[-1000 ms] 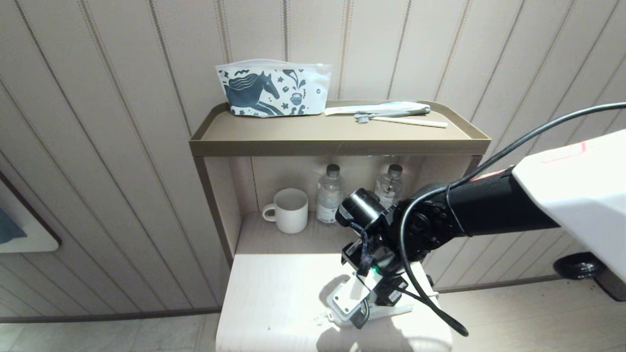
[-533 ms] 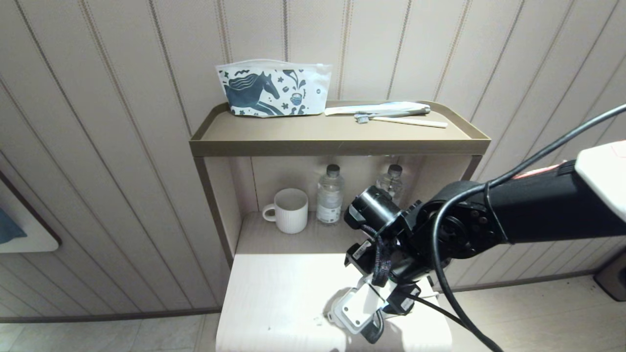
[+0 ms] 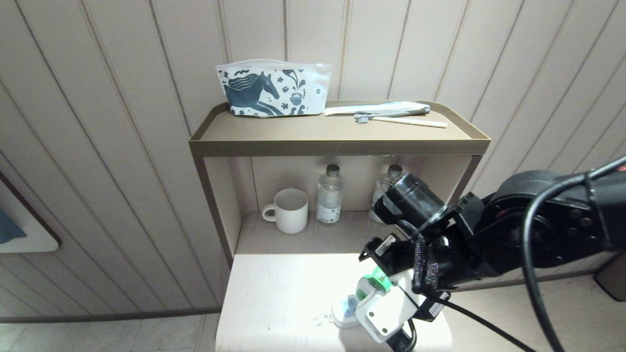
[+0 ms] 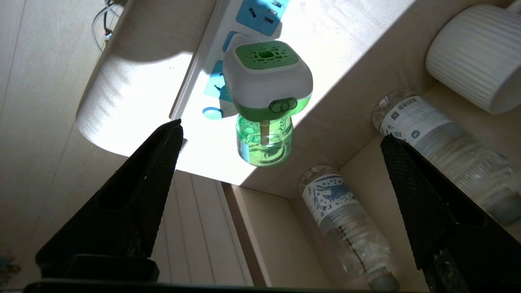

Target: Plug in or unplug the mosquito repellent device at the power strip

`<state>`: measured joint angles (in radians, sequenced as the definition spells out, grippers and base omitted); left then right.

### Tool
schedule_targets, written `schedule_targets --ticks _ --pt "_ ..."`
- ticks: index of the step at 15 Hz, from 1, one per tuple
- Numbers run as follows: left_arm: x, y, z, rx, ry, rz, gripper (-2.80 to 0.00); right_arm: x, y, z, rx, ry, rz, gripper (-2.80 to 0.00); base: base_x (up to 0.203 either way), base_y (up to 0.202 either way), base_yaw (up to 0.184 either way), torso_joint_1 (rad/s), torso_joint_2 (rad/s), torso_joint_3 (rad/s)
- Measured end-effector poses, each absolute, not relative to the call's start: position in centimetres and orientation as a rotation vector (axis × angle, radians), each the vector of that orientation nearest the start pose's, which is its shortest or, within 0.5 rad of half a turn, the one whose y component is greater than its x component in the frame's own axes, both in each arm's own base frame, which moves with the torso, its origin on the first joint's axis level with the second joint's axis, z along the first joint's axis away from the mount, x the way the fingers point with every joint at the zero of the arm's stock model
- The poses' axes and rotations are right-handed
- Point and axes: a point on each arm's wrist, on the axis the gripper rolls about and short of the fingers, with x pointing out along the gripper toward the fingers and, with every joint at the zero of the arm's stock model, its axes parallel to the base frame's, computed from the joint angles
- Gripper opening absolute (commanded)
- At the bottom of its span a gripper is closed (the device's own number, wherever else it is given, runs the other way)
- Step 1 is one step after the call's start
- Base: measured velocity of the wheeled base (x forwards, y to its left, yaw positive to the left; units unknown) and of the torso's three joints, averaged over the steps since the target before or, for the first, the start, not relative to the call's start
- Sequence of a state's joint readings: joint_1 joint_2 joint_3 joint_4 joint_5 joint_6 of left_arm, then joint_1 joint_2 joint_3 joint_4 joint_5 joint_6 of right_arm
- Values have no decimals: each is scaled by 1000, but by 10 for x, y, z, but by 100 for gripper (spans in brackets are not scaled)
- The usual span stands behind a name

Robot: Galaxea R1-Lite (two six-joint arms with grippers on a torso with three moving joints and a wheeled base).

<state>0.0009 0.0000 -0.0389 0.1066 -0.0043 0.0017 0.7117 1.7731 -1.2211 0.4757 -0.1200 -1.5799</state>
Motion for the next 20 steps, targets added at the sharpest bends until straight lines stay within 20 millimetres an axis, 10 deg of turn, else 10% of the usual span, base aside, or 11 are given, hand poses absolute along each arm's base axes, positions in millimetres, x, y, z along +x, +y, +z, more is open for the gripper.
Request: schedule_targets --ticks 1,7,12,20 --pt "-26 0 75 2 68 -4 -280 223 191 184 -1801 325 1226 -280 0 0 0 0 0 0" --pt "-26 0 75 2 68 -4 -280 182 155 216 -1724 243 1153 -280 0 0 0 0 0 0" --pt "-26 0 75 2 68 -4 -280 170 111 274 -1631 133 906 -280 0 0 0 0 0 0" --pt "-26 0 75 2 68 -4 -280 94 56 356 -1448 -179 497 -280 0 0 0 0 0 0"
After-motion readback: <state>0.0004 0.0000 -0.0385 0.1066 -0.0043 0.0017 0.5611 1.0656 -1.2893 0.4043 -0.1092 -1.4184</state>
